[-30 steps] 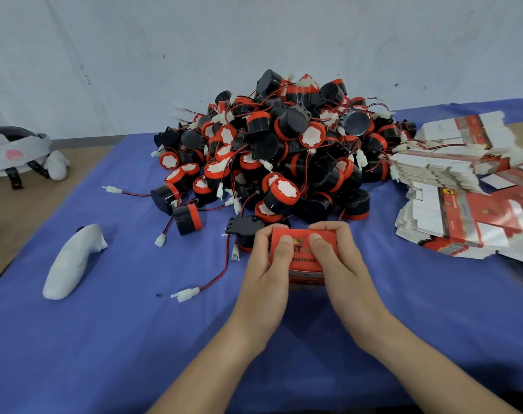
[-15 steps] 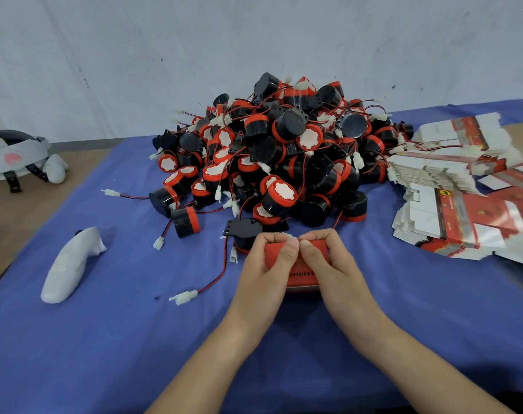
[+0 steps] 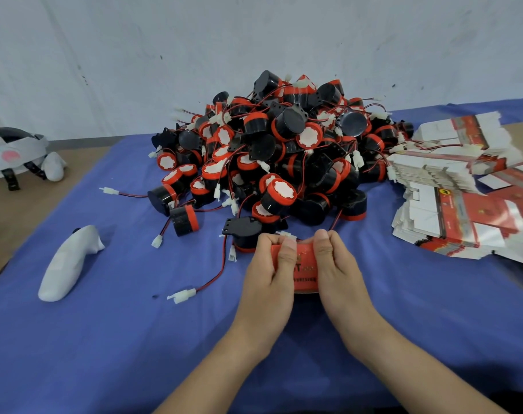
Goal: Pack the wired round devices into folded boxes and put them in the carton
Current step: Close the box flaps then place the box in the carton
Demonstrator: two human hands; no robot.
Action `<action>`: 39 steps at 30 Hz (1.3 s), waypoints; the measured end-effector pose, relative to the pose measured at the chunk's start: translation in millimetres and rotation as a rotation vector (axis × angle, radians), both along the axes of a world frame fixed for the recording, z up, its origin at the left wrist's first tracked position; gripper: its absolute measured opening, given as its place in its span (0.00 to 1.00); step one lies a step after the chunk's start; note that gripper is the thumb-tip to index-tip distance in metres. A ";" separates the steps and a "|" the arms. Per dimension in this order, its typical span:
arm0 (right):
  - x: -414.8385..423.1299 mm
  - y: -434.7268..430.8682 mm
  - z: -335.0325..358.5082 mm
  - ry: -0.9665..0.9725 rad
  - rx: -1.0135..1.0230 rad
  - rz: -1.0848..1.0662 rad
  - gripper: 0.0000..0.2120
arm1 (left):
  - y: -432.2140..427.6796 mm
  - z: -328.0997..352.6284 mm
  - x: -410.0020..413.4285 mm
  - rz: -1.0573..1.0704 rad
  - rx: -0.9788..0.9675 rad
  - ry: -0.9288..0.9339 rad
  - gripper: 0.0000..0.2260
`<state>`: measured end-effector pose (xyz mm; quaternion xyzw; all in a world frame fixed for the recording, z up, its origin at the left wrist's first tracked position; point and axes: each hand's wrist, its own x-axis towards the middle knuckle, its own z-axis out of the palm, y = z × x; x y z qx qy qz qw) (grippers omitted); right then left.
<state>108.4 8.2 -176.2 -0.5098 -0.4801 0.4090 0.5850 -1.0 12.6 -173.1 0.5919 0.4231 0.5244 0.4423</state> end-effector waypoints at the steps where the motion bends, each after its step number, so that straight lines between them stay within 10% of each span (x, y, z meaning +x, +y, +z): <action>1: -0.3 0.3 0.3 0.010 -0.012 -0.004 0.21 | -0.1 0.0 0.8 0.008 -0.006 -0.015 0.09; 10: 4.9 1.0 3.0 0.072 -0.020 0.189 0.09 | 13.0 10.4 -5.0 0.069 -0.199 -0.174 0.14; 16: -0.4 0.4 3.0 -0.004 0.060 0.255 0.23 | 16.6 11.6 -14.2 0.137 -0.317 -0.341 0.12; 27: -8.5 5.5 -7.0 -0.014 0.048 -0.003 0.22 | 6.4 6.0 2.4 0.105 -0.050 -0.033 0.12; 39: -24.3 13.0 -8.6 0.130 0.030 -0.005 0.20 | 15.2 3.7 -14.2 0.125 -0.103 -0.092 0.13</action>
